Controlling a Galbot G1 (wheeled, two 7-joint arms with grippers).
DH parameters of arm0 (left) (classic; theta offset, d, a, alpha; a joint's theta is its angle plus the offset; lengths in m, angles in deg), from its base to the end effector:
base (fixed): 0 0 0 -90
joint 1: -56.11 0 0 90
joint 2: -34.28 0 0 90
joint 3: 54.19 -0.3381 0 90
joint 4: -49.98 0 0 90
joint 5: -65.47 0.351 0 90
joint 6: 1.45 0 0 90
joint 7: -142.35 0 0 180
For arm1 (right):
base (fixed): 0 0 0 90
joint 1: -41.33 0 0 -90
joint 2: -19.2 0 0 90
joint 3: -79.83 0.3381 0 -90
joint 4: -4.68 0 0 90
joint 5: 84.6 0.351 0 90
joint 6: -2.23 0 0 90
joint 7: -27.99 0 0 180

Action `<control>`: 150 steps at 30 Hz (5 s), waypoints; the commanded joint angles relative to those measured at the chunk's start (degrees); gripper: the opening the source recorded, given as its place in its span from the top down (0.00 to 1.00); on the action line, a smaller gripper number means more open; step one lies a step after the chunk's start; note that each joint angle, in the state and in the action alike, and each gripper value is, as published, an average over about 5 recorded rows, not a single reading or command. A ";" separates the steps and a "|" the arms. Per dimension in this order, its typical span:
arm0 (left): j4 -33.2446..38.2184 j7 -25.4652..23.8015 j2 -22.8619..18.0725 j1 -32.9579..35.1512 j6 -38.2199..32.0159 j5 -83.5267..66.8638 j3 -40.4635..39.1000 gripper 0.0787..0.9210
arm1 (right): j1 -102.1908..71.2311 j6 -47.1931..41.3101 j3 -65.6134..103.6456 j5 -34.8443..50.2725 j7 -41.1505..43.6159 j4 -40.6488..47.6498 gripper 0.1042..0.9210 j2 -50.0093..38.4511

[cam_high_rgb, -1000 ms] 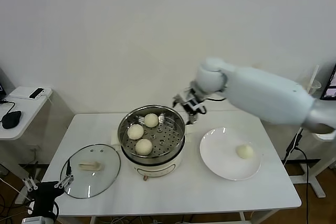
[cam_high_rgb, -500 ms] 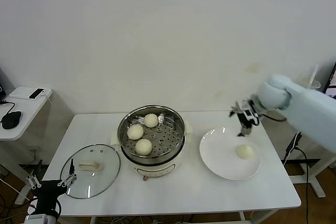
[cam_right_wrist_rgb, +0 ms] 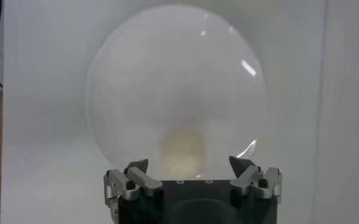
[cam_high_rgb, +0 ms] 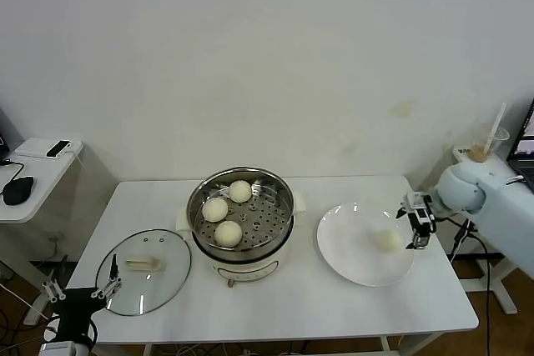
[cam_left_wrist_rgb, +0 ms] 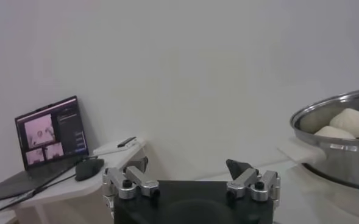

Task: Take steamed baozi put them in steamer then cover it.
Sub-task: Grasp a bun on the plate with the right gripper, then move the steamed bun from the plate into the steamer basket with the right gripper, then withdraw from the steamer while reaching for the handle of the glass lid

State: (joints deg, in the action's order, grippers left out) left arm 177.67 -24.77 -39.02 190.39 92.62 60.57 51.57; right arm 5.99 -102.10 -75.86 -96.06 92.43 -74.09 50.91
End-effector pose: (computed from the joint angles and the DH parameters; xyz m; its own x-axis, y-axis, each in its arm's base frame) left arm 0.1239 0.1077 -0.2558 -0.9628 -0.2626 0.0634 -0.2281 0.9160 0.3301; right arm 0.4740 -0.1809 -0.1624 -0.2548 -0.0505 0.9657 -0.9656 -0.0413 -0.2569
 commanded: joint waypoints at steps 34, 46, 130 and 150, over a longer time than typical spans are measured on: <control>-0.06 0.18 -0.34 0.28 -0.01 -0.36 0.86 0.12 | -5.33 0.36 5.45 -7.77 -2.16 17.80 0.32 14.13; 0.11 0.20 -0.26 -0.17 0.01 -0.48 0.60 0.12 | 4.92 -2.72 -2.30 1.18 -0.10 8.07 0.43 6.67; -2.41 -0.08 0.58 -4.95 1.27 -2.37 -0.01 0.12 | 26.26 -23.37 -17.19 39.82 -31.36 -9.35 0.12 21.61; -5.02 -0.65 -0.43 -6.50 0.52 1.83 -1.83 0.12 | -53.30 16.17 58.99 20.87 -57.98 -28.63 0.12 19.72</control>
State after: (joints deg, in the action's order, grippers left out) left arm 174.00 -25.00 -39.25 184.25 93.37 60.09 50.30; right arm -1.05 -109.95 -63.76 -64.09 44.51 -93.79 66.62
